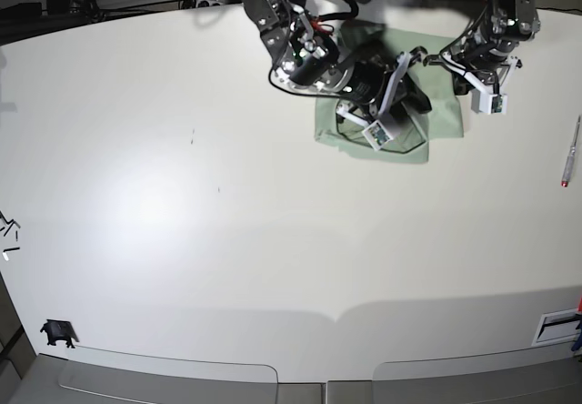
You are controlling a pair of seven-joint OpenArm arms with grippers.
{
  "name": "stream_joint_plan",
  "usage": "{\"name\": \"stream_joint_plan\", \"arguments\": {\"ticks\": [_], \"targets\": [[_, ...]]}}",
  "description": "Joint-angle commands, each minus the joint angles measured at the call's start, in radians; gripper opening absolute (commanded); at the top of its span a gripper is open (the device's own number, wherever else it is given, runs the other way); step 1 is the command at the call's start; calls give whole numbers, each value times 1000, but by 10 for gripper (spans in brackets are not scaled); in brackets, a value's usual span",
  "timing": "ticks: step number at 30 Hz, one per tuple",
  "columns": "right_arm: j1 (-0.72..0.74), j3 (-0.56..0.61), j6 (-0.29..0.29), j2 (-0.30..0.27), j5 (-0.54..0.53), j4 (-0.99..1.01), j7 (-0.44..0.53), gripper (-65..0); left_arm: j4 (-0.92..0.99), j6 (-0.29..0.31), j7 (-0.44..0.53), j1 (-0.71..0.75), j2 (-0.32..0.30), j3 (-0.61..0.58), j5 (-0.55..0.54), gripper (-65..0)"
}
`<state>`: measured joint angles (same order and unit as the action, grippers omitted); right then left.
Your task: Fold the T-shirt properly
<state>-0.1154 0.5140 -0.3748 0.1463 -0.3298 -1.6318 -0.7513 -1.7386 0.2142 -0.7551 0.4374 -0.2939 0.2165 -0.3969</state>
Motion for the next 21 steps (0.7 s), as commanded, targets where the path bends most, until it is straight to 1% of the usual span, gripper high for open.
{"name": "stream_joint_plan", "arguments": {"ticks": [1,5,9,13,17,21], "targets": [[21,2,-9,11,-17,-4,31,-650,-2,0,-32,6,-8,-2,2,-650],[26,2,-9,11,-18,11,29,-650,-39,0,-37,9,-46,0,2,-650],[28,2,-9,11,-31,11,28,-650,-146,0,-76,18,-92,29,3,-650],[32,2,-10,11,-99,11,18,-650,-267,-1,-89,44,-106,132,2,-650],[33,2,-10,11,-124,11,19,-650,-362,-3,-89,97,-106,250,1,-650],[37,2,-10,11,-147,11,18,-650,-401,-3,-89,151,-105,336,-69,-650]]}}
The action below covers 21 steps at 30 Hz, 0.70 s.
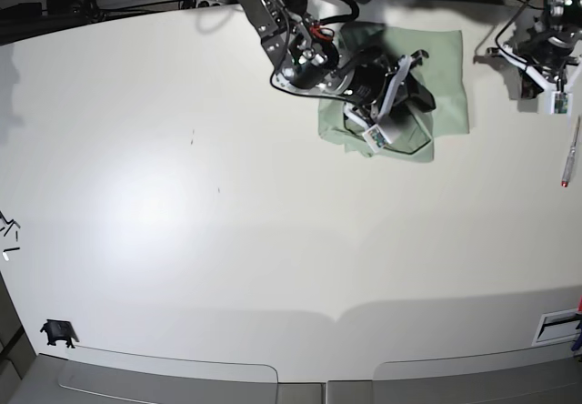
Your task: Fold the T-shirt properly
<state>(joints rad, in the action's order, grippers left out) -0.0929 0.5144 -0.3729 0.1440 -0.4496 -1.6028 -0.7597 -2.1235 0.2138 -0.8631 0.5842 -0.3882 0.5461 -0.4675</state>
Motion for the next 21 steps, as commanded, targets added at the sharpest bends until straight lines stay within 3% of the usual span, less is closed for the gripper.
{"name": "stream_joint_plan", "arguments": {"ticks": [1,2,5,8,18,21], "targets": [[15,2,-12,13,-44,-18,26,-650,-17,-2,19,13,-11,20,-14,-650],[16,2,-13,13,-73,-18,26,-644,-17,-2,19,18,-11,28,-21,-650],[15,2,-61,13,-151,-18,7,-490,-17,-1,19,25,-11,30,-24,-650],[15,3,-102,13,-248,-18,-35,-417,-16,-1,19,26,-11,30,-24,-650],[32,10,-114,13,-438,-18,-45,-380,-16,0,20,26,-11,30,-24,-650],[62,10,-176,13,-450,-27,-58,-380,-16,-1,19,26,-11,30,-24,-650]]}}
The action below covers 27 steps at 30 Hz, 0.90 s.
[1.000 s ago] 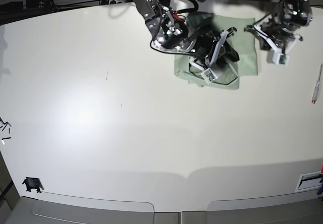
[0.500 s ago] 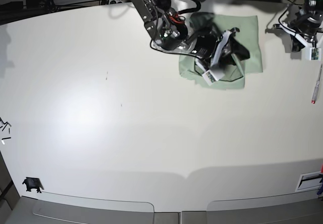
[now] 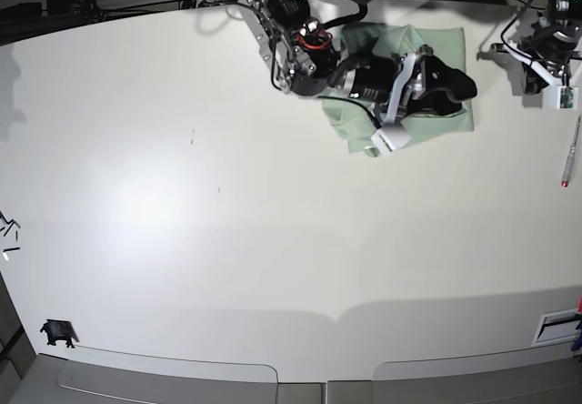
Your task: Fold the T-shirt properly
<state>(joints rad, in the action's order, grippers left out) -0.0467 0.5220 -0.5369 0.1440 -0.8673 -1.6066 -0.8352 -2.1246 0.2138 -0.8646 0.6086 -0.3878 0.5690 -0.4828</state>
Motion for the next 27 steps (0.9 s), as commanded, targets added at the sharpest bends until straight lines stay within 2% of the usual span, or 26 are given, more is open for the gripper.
{"name": "stream_joint_plan", "arguments": {"ticks": [1,5,7,10,13,15,19,22,24,27], "targets": [[29,2,-29,13,-26,-33,7,-380,-15,-1,21,1,-12,7,-9,-650],[93,1,-35,13,31,-110,-59,-380,-16,-1,20,2,-11,7,-9,-636],[121,1,-34,13,121,-170,-88,-380,-15,-1,20,2,-11,7,-10,-578],[151,-2,-32,13,288,-273,-158,-381,-15,8,18,6,-11,7,-40,-563],[142,-31,-17,13,419,-362,-217,-382,-15,61,-2,7,-6,7,-109,-563],[117,-69,2,13,472,-390,-220,-388,-15,109,-7,10,-6,7,-185,-563],[48,-199,6,13,478,-404,-222,-388,-15,183,-43,10,-6,6,-287,-557],[-4,-304,6,11,463,-404,-241,-388,-15,190,-50,13,-6,5,-303,-478],[-42,-364,6,-35,437,-404,-256,-388,-15,202,-53,28,-6,3,-322,-428],[-112,-442,5,-113,393,-404,-273,-388,-14,202,-55,57,-6,-17,-323,-417]]}}
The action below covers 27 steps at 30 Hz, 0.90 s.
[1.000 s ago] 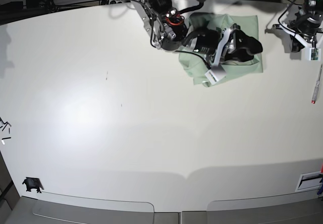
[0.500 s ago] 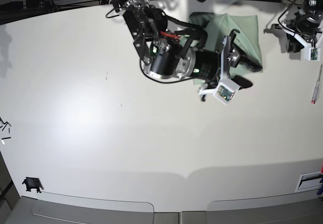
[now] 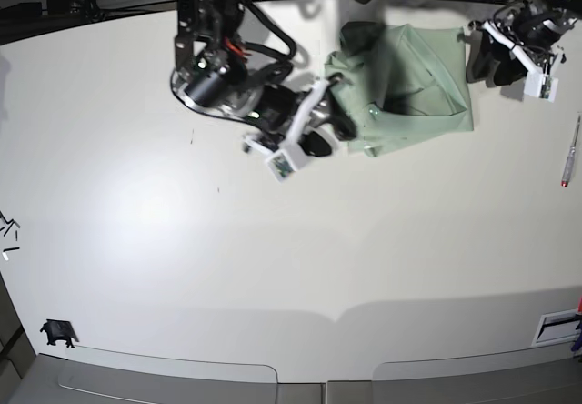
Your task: Fold the T-shirt properly
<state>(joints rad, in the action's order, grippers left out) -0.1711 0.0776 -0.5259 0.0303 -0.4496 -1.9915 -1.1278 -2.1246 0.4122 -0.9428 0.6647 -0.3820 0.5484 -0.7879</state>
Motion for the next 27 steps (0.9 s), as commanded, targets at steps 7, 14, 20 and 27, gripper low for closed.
{"name": "stream_joint_plan", "arguments": {"ticks": [7,14,20,27], "targets": [[-147,-84,-101,-145,-185,-19,-63,-388,-13,-5,31,6,32,-124,42,-417],[-215,-10,-172,-196,-115,-19,-11,-387,-12,-111,85,5,72,-275,181,-417],[-211,166,-172,-196,233,-18,231,-387,-12,-117,92,0,93,-297,206,-417],[-206,362,-62,-193,513,-14,322,-387,-12,-117,92,0,93,-297,212,-417]]}}
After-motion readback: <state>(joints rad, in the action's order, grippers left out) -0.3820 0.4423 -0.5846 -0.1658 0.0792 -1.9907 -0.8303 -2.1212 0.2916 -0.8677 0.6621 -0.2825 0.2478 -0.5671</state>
